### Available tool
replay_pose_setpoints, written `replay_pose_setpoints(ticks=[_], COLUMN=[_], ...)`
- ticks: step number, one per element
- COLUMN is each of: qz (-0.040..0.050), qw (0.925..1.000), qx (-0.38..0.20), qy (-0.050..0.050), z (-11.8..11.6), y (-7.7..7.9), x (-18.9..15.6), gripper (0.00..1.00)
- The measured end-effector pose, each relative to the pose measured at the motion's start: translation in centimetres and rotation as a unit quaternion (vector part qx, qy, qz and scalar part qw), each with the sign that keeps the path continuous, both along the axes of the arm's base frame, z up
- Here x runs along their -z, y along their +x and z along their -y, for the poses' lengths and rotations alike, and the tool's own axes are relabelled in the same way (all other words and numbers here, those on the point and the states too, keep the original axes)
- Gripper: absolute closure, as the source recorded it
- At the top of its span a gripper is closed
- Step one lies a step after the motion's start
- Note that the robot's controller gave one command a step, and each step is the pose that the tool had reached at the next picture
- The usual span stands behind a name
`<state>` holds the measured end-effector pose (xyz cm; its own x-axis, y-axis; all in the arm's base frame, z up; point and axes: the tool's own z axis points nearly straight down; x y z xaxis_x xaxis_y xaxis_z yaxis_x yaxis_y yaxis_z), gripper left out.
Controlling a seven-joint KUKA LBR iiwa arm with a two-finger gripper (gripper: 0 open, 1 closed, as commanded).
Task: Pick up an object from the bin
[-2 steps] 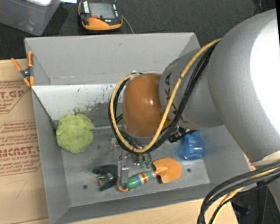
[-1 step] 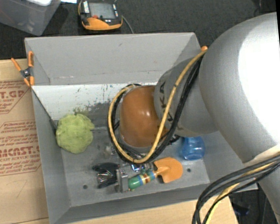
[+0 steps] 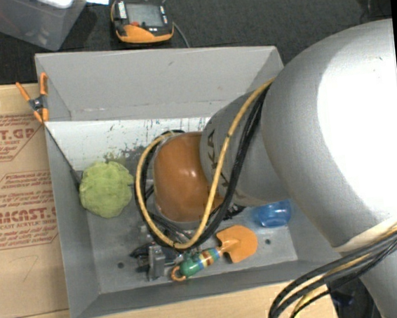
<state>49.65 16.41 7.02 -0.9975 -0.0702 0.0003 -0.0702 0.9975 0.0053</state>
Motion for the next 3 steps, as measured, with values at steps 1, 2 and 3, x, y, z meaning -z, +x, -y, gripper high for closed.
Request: replay_pose_setpoints(ticks=[1, 2, 3], qz=[0.0, -0.0064, -0.0054], qw=[1.0, 1.0, 1.0], qx=[0.0, 0.0, 0.0], qy=[0.0, -0.002, -0.002], z=[0.0, 0.1, 0.1], y=[0.0, -0.4, -0.3], x=[0.0, -2.6, -7.4], gripper=[1.0, 1.0, 1.0])
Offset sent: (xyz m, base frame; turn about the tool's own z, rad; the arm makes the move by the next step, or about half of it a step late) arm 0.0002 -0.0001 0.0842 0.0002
